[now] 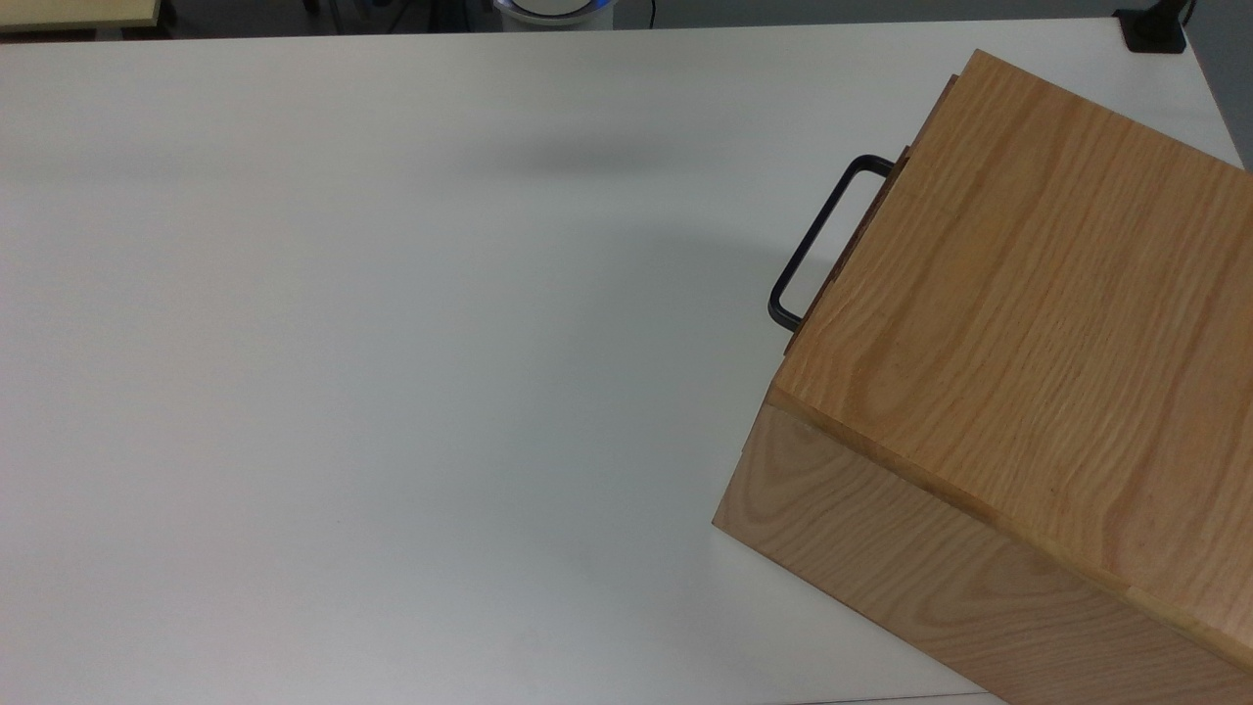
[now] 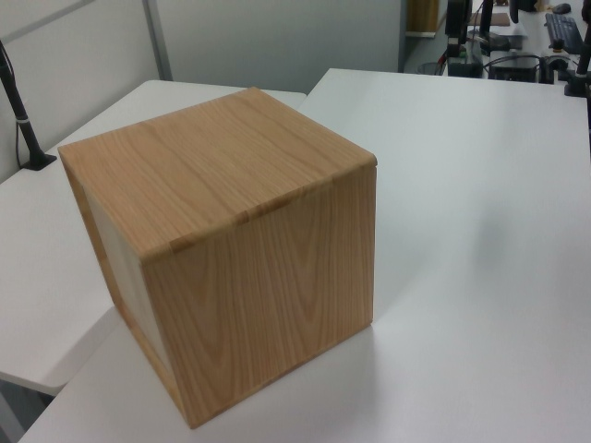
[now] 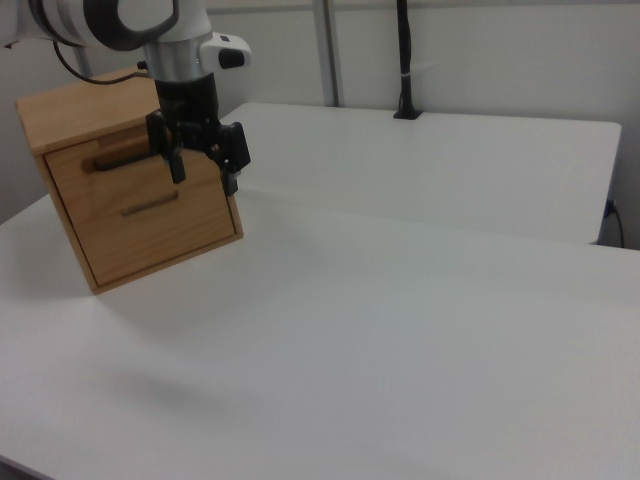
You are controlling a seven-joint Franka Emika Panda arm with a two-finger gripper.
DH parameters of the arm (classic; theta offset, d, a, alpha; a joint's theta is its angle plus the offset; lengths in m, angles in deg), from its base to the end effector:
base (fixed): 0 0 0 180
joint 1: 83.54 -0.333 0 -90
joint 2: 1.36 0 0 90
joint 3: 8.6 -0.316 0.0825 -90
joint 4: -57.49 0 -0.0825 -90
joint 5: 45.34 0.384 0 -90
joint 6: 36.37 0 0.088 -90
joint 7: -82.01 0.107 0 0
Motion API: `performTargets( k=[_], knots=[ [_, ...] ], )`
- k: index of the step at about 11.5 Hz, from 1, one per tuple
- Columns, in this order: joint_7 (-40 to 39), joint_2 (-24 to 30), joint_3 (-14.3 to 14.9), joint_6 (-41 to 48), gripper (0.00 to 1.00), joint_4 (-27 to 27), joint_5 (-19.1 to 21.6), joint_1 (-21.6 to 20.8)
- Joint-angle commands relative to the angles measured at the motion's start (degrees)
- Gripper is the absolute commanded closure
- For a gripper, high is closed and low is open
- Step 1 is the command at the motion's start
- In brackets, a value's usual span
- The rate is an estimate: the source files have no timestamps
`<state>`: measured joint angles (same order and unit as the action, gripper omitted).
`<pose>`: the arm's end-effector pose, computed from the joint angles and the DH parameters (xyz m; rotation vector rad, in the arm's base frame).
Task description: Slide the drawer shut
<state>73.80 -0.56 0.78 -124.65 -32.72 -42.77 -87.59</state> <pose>0.5452 -0.0466 0.6279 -3.0914 -0.0792 0.0220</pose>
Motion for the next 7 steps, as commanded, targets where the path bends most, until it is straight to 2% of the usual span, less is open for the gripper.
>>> performTargets(
  k=[1, 7],
  knots=[
    [3.81, 0.87, -0.76, -0.58, 0.0, -1.55, -0.99, 0.1],
    [6.55, 0.87, -0.5, -2.34, 0.0, -1.02, -0.99, 0.19]
  ],
)
